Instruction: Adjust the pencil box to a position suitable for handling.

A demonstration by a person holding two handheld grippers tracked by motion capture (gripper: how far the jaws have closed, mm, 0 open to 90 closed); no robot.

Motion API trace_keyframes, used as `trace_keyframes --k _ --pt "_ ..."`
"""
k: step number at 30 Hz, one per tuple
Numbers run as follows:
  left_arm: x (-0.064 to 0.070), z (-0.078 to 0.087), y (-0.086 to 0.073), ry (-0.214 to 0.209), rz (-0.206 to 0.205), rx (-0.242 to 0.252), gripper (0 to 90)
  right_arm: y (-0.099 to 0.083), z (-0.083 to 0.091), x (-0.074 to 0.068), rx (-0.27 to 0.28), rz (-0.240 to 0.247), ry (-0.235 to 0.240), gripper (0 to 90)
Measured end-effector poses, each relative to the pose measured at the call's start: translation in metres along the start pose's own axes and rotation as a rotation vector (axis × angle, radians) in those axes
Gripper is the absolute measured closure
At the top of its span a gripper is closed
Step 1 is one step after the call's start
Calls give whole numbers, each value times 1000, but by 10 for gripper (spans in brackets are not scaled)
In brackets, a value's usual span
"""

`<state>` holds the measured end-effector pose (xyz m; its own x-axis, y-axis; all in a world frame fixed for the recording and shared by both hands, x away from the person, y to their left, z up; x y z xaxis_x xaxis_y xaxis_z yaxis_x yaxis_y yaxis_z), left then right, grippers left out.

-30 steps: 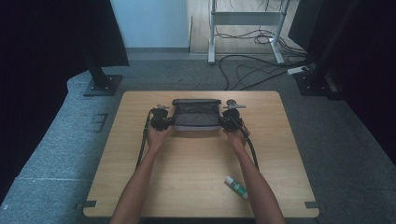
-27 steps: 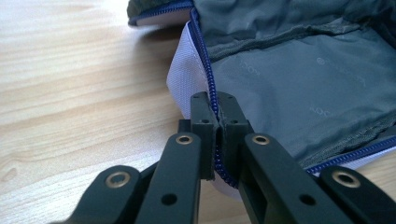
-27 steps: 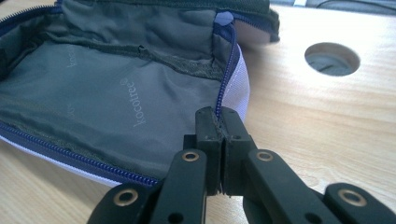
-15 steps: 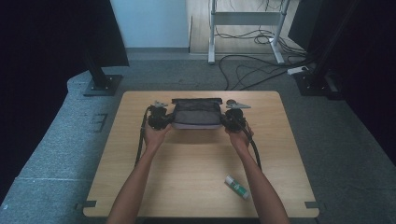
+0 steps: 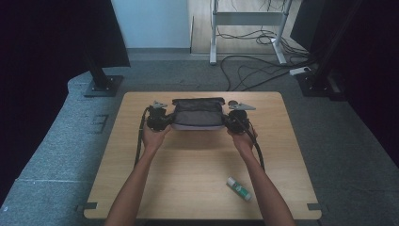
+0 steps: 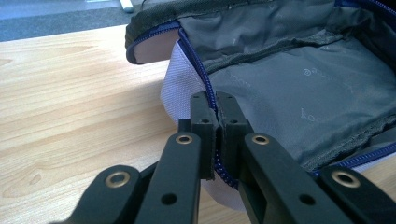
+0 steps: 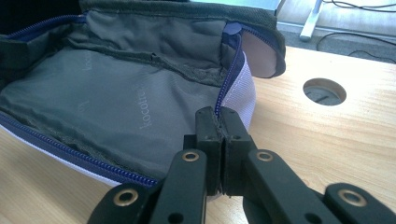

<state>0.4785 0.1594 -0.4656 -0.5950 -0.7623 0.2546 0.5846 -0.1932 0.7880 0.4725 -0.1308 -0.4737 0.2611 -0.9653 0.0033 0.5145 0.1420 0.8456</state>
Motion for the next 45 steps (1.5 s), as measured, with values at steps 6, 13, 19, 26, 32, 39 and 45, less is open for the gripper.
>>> trace_keyframes --k 6,13,19,26,32,39,45 --pt "3 4 -1 -9 -5 5 876 3 9 -1 16 9 6 878" --pt "4 14 -3 -13 -7 23 876 4 17 -6 30 35 15 878" --pt "4 20 -5 -14 -5 32 877 5 21 -11 39 47 25 878" --pt "7 30 -11 -23 -9 37 877 5 30 -17 47 63 35 878" --pt "9 35 -14 -17 -15 32 877 2 34 -21 48 75 41 877" --pt "11 39 -20 -16 -13 26 877 -2 37 -24 43 77 53 877" --pt "12 41 -23 -19 -16 26 877 -6 38 -25 40 76 61 877"
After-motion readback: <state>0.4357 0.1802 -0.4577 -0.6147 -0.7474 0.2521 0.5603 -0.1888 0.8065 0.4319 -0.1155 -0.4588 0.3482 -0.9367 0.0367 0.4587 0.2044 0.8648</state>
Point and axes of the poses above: each handheld gripper's, and its own axes: z roughly backward along the jaws, y roughly out of its top, x roughly to its right, the point moved 2 cm from there along -z, roughly forward along the jaws, and after that the axes turned 13 degrees about -y, right-handed, at the moved point
